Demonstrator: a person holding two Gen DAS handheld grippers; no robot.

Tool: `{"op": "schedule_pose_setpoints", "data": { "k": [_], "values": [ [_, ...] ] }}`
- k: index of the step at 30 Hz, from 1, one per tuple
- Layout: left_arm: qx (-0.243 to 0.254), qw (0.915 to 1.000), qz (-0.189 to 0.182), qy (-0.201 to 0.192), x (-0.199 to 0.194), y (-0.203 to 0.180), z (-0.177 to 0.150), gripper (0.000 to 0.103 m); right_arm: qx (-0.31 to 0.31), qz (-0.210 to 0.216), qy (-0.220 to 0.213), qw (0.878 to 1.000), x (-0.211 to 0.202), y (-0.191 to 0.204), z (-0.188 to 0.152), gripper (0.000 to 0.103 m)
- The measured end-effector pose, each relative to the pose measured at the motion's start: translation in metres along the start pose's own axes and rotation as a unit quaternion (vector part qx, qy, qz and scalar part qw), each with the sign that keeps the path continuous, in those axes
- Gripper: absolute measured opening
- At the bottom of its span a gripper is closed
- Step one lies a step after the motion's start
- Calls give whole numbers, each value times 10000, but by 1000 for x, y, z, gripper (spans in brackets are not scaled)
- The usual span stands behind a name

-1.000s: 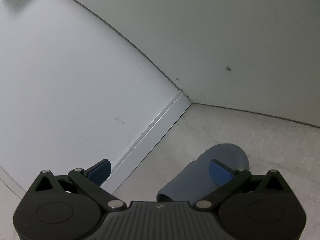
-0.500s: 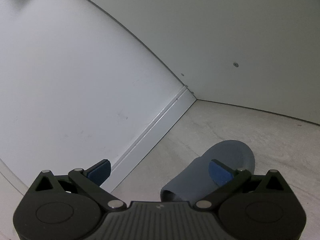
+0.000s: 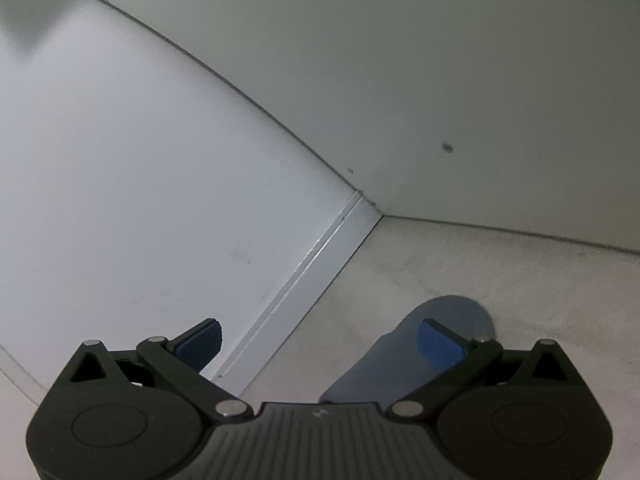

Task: Organize scattered shoes
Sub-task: 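Carry the grey slide with the left tool and lower it beside another grey slide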

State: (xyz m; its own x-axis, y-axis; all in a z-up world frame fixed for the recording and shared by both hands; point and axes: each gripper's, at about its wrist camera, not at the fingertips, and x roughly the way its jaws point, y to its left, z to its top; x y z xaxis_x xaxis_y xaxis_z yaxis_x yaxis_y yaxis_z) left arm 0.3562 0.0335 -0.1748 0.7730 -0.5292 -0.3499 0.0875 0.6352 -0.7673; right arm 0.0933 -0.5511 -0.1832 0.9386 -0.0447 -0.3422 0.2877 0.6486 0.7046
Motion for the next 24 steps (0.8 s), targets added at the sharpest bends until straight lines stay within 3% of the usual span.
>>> {"op": "schedule_pose_setpoints", "data": {
  "k": [4,8,13,19,24],
  "values": [
    [153,9985,-516,63,-15,-64,-29,5,-787,-469,-113,9957,-3,17,-2,103],
    [-1,9947,-972,327,-20,-112,-76,6,-1652,-798,-399,9822,-15,38,-3,103],
    [-94,9850,-1321,1106,-12,-164,-173,6,-1499,-825,-622,9833,-32,33,5,103],
    [74,9707,-1291,2027,17,-184,-257,6,-1687,-1179,-1007,9734,-49,22,16,103],
    [344,9568,-1077,2677,55,-178,-295,6,-1319,-1241,-1113,9772,-50,4,25,103]
  ]
}}
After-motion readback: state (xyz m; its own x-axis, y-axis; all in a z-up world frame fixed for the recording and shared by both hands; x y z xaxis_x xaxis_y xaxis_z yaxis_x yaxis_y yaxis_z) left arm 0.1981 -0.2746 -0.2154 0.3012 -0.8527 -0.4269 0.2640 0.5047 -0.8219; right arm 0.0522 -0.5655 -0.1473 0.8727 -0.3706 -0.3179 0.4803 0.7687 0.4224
